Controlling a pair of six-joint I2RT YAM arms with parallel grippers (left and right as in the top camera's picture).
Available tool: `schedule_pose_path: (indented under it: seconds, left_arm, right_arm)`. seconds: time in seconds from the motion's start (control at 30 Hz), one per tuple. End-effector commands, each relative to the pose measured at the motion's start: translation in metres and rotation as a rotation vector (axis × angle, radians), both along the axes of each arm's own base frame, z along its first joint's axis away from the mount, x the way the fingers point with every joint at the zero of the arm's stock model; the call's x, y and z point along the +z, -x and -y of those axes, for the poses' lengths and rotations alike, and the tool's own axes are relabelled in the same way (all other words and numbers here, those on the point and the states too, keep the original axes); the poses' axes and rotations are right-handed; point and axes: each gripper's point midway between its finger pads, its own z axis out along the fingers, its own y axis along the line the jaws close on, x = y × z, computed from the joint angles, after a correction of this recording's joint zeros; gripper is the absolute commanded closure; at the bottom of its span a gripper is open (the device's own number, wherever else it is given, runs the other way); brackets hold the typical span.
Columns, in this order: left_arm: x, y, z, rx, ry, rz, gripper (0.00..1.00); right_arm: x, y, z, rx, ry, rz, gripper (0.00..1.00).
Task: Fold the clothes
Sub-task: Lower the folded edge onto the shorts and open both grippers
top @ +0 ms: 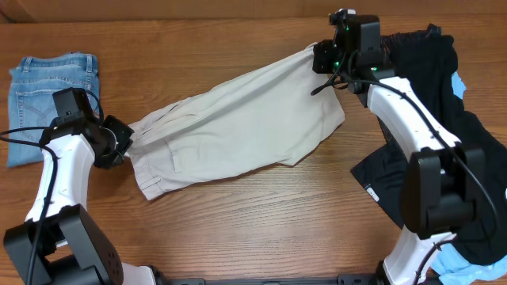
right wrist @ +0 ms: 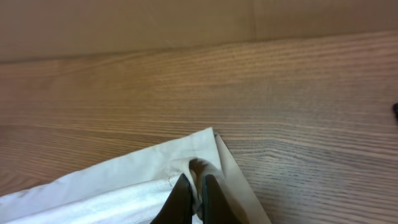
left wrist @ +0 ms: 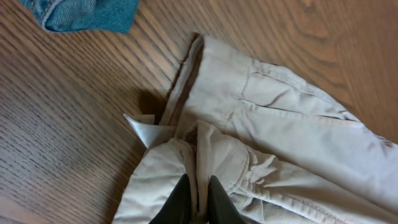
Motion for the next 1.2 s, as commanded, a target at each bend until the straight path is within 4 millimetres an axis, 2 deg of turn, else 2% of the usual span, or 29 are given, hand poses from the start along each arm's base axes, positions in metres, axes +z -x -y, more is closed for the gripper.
schedule_pose_path:
  seconds: [0.0, 0.07, 0.1, 0.13, 0.2, 0.23, 0.27, 0.37, 0.4, 0.43, 0.53, 0.63, 0.73, 0.87, 0.93, 0.97, 1.0, 1.03, 1.1, 1.13, 1.17]
  left_arm:
    - [-0.013, 0.015, -0.039, 0.09, -0.145, -0.085, 0.91]
    - [-0.014, 0.014, -0.04, 0.093, -0.152, -0.085, 0.88]
    - [-0.014, 0.013, -0.042, 0.094, -0.158, -0.082, 0.84]
    - [-0.013, 0.012, -0.042, 0.095, -0.16, -0.078, 0.75]
    - [-0.012, 0.009, -0.043, 0.096, -0.164, -0.062, 0.41]
    - [-0.011, 0.006, -0.043, 0.095, -0.163, -0.051, 0.21]
    - [-0.01, 0.004, -0.042, 0.091, -0.155, -0.039, 0.08]
    - [-0.008, -0.002, -0.033, 0.062, -0.104, -0.007, 0.0]
    - [-0.007, -0.004, -0.028, 0.044, -0.082, 0.003, 0.0]
    - [-0.004, -0.006, -0.024, 0.022, -0.061, 0.012, 0.0]
    - [0.005, -0.007, -0.014, -0.024, -0.028, 0.029, 0.01]
    - [0.019, -0.005, -0.014, -0.052, -0.048, 0.048, 0.01]
    - [0.045, -0.005, -0.023, -0.056, -0.128, 0.095, 0.0]
    - [0.096, -0.01, -0.042, -0.033, -0.277, 0.199, 0.0]
    - [0.119, -0.014, -0.044, -0.038, -0.32, 0.269, 0.0]
    - [0.129, -0.014, -0.041, -0.046, -0.318, 0.304, 0.09]
    - [0.132, -0.015, -0.035, -0.067, -0.304, 0.32, 0.23]
    - [0.131, -0.016, -0.029, -0.1, -0.293, 0.325, 0.34]
    - [0.123, -0.017, -0.017, -0.159, -0.272, 0.303, 0.64]
    - [0.117, -0.017, -0.013, -0.173, -0.263, 0.284, 0.73]
    - [0.111, -0.019, -0.009, -0.194, -0.258, 0.269, 0.78]
  right_arm:
    - [0.001, -0.026, 0.04, -0.133, 0.072, 0.059, 0.96]
    - [-0.004, -0.029, 0.039, -0.128, 0.069, 0.059, 0.96]
    - [-0.005, -0.03, 0.037, -0.119, 0.06, 0.062, 0.96]
    - [-0.008, -0.031, 0.035, -0.113, 0.055, 0.062, 0.96]
    - [-0.009, -0.033, 0.03, -0.092, 0.037, 0.072, 0.96]
    - [-0.01, -0.035, 0.029, -0.086, 0.032, 0.078, 0.93]
    - [-0.01, -0.037, 0.028, -0.083, 0.028, 0.086, 0.84]
    - [-0.008, -0.039, 0.028, -0.082, 0.025, 0.098, 0.77]
    - [-0.006, -0.039, 0.028, -0.082, 0.024, 0.103, 0.69]
    - [-0.004, -0.04, 0.029, -0.085, 0.023, 0.111, 0.56]
    - [-0.002, -0.042, 0.032, -0.09, 0.022, 0.118, 0.54]
    - [-0.006, -0.037, 0.033, -0.09, 0.027, 0.089, 0.54]
    - [-0.013, -0.028, 0.035, -0.096, 0.041, 0.037, 0.5]
    - [-0.027, -0.011, 0.037, -0.093, 0.056, -0.059, 0.49]
    - [-0.037, -0.001, 0.038, -0.092, 0.065, -0.115, 0.49]
    - [-0.043, 0.006, 0.039, -0.091, 0.072, -0.155, 0.5]
    - [-0.051, 0.015, 0.04, -0.093, 0.076, -0.202, 0.51]
    - [-0.055, 0.02, 0.041, -0.094, 0.078, -0.233, 0.53]
    - [-0.064, 0.032, 0.042, -0.093, 0.088, -0.293, 0.59]
    - [-0.067, 0.037, 0.043, -0.093, 0.093, -0.317, 0.6]
    - [-0.07, 0.041, 0.044, -0.094, 0.097, -0.334, 0.6]
